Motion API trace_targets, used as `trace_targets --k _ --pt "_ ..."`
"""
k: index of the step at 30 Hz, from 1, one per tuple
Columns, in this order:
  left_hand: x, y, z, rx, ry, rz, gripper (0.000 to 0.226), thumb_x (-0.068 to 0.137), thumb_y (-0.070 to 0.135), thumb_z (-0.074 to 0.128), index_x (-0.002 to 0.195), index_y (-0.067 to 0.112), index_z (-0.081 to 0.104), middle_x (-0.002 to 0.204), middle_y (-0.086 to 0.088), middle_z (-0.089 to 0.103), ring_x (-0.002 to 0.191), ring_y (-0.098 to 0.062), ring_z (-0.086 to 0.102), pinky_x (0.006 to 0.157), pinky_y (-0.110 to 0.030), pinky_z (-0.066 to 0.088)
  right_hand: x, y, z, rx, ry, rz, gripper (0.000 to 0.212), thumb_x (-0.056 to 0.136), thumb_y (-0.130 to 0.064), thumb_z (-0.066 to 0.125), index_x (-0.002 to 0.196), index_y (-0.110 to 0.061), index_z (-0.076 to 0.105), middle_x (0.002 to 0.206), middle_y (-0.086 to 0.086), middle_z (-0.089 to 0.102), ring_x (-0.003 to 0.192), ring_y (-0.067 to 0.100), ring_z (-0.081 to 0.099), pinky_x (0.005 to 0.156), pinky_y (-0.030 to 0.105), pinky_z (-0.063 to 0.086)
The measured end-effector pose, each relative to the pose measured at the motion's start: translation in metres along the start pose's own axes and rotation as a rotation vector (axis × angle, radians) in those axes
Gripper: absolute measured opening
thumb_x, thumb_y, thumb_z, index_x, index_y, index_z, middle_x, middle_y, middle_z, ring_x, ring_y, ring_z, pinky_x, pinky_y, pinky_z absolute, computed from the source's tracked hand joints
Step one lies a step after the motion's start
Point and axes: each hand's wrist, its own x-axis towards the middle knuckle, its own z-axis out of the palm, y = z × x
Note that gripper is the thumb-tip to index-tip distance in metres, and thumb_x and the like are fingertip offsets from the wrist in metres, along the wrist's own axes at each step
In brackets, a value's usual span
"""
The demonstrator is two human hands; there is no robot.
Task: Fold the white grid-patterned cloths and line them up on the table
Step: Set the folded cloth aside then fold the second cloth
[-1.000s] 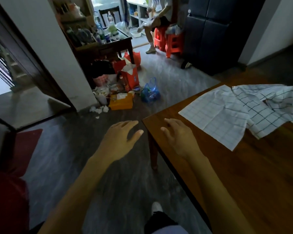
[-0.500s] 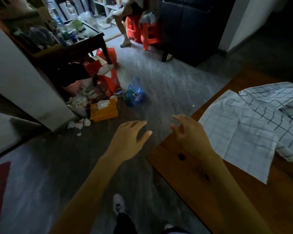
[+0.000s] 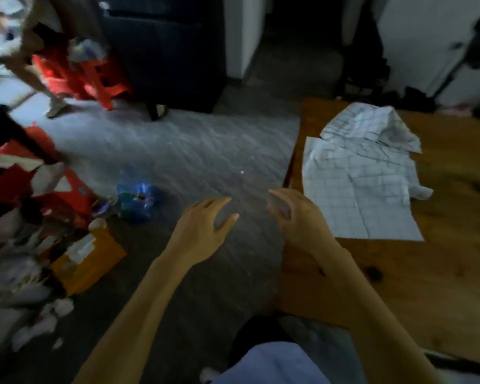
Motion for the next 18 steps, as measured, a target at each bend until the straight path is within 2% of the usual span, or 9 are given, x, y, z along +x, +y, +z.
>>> trace_targets --k 5,9,13,18 --pt "0.056 -0.009 0.001 -0.055 -0.09 0.209 0.052 0.093 0.048 0.047 0.139 0.023 0.045 0.14 0.003 0.049 0.128 -0.013 0.044 0.106 -0.027 0.033 0.014 0.011 0.002 -0.062 0.122 0.198 0.043 0.097 -0.044 0.043 0.135 -0.024 0.048 0.136 -0.001 0.052 0.121 0.016 0.05 0.097 0.026 0.036" --pt "0.111 -0.008 0.012 -0.026 -0.192 0.343 0.052 0.094 0.046 0.048 0.139 0.021 0.044 0.142 0.001 0.047 0.13 -0.013 0.041 0.108 -0.026 0.03 0.034 0.028 0.007 -0.043 0.223 0.307 0.041 0.098 -0.04 0.045 0.134 -0.021 0.049 0.132 0.001 0.055 0.118 0.018 0.053 0.096 0.027 0.04" --pt "0.159 0.006 0.024 0.025 -0.311 0.483 0.052 0.095 0.047 0.047 0.14 0.023 0.042 0.144 0.002 0.045 0.133 -0.014 0.038 0.109 -0.025 0.025 0.053 0.054 0.009 -0.019 0.317 0.497 0.042 0.097 -0.04 0.047 0.136 -0.023 0.046 0.134 0.0 0.053 0.12 0.018 0.051 0.095 0.026 0.037" --pt "0.201 0.028 0.055 0.048 -0.391 0.627 0.049 0.095 0.043 0.048 0.138 0.02 0.045 0.142 -0.001 0.047 0.131 -0.016 0.039 0.108 -0.028 0.027 0.048 0.079 0.021 0.012 0.436 0.649 0.04 0.097 -0.037 0.049 0.135 -0.023 0.048 0.135 0.001 0.053 0.121 0.019 0.052 0.101 0.035 0.044"
